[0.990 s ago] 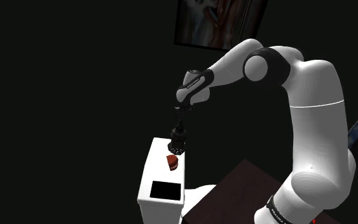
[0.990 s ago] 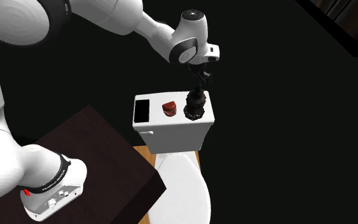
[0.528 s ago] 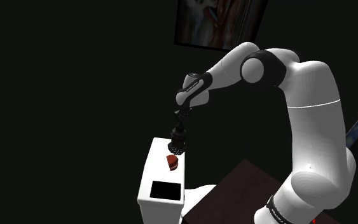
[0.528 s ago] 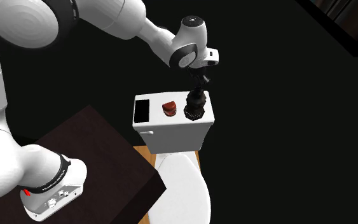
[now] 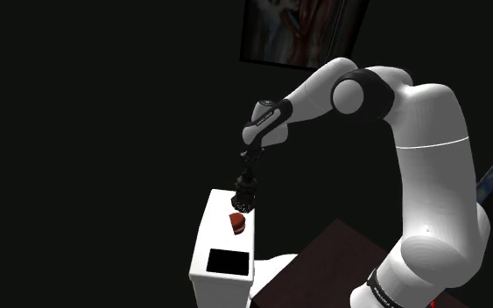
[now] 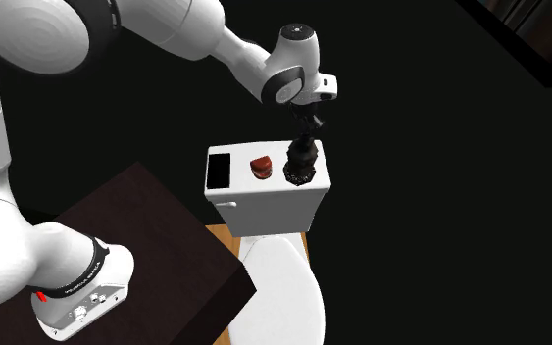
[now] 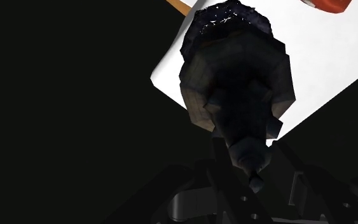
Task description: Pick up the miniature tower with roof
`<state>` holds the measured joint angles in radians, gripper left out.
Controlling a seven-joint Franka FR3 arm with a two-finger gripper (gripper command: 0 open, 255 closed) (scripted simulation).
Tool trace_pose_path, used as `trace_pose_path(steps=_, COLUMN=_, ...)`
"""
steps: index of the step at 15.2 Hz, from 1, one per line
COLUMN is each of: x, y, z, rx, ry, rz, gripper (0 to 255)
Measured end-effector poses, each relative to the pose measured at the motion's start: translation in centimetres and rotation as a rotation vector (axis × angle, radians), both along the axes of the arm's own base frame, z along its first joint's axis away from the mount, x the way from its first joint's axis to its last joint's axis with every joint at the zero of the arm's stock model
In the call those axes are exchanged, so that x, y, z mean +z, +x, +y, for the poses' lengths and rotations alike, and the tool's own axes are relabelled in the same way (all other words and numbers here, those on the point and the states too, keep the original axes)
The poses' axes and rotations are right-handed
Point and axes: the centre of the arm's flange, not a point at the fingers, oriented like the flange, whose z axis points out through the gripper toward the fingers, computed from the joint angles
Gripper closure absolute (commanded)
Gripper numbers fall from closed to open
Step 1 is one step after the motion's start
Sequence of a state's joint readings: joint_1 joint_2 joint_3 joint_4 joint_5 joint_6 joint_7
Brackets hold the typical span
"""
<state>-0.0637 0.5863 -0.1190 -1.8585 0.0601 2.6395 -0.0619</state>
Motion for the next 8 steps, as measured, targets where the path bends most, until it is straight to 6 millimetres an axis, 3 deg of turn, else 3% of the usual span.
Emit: trace_pose_path(steps=8, x=3.9, y=0.0, z=0.0, rx=0.000, ry=0.000, rz=0.002, gripper=255)
